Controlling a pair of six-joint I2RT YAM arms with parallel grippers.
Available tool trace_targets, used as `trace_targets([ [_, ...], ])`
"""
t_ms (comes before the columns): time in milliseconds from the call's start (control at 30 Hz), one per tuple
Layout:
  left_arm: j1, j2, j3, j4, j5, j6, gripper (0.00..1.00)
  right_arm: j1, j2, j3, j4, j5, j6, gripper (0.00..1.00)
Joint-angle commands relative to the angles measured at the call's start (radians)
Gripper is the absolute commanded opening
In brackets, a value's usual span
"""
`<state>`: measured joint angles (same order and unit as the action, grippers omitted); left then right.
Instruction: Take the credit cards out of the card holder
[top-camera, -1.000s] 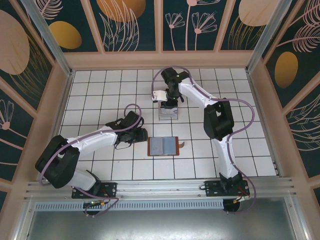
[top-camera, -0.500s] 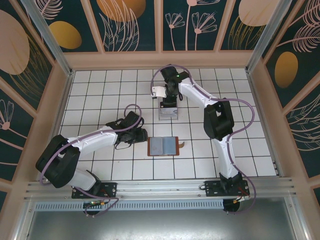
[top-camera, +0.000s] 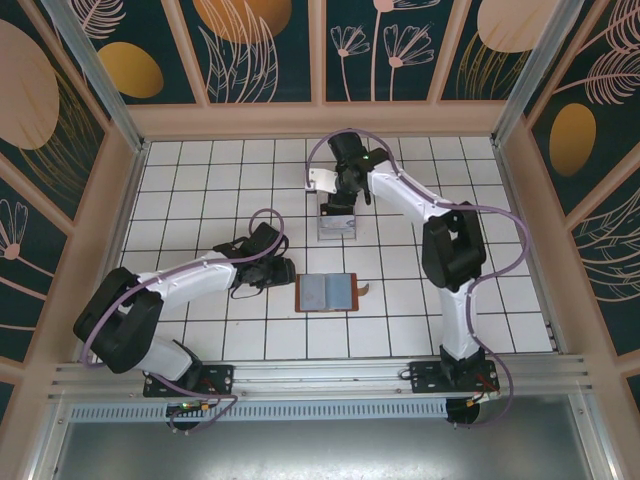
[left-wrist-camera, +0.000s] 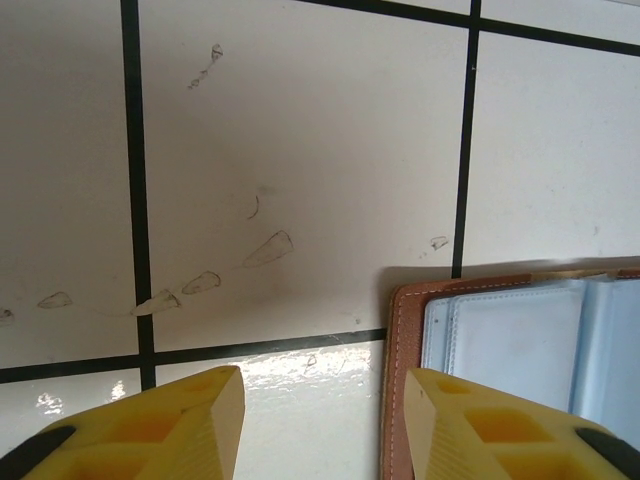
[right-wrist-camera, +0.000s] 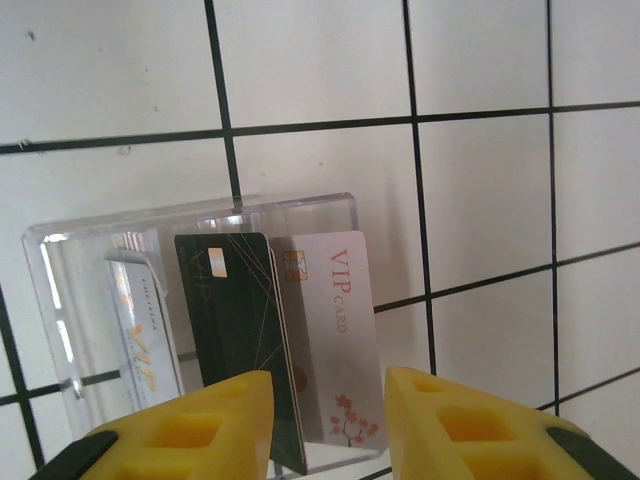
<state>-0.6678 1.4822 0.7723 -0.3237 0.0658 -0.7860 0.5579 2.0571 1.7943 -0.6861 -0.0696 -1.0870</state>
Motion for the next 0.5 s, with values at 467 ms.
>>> trace_targets([
  [467,0.010,0.061,0.062,0.055,0.009,0.049,0.46,0.048,-0.300,-0.390,0.276,-0.125,0.816,0.17],
])
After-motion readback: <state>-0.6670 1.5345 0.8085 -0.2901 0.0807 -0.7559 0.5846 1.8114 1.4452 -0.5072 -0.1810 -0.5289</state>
